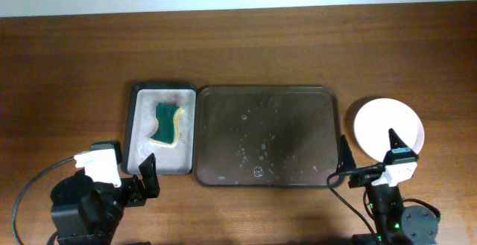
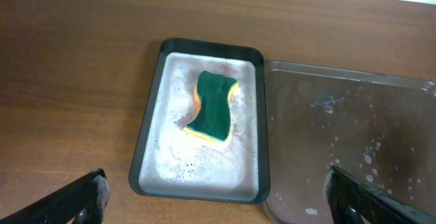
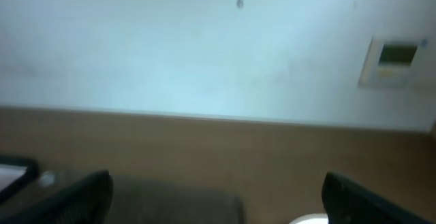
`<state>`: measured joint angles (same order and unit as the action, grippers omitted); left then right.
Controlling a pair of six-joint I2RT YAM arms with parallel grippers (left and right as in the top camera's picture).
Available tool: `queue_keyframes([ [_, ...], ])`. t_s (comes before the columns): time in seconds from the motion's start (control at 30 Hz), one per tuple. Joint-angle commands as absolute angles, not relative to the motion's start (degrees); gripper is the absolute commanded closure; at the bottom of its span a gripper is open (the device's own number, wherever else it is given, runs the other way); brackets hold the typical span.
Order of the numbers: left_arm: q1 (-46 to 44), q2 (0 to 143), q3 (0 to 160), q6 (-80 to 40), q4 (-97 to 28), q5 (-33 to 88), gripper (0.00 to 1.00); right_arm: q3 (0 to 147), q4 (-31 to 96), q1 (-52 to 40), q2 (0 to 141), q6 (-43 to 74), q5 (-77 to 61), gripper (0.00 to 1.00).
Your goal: Clean dirty plates on tray and stack at the side
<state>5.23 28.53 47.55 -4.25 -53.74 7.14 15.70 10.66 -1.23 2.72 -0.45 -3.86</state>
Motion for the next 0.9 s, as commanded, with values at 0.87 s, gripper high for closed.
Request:
queue_keyframes([
  [0.87,5.4,28.3,47.1,-3.4,-53.7,7.7,0.01,0.3,4.2,3.1,0.2,-3.0,-4.2,0.01],
])
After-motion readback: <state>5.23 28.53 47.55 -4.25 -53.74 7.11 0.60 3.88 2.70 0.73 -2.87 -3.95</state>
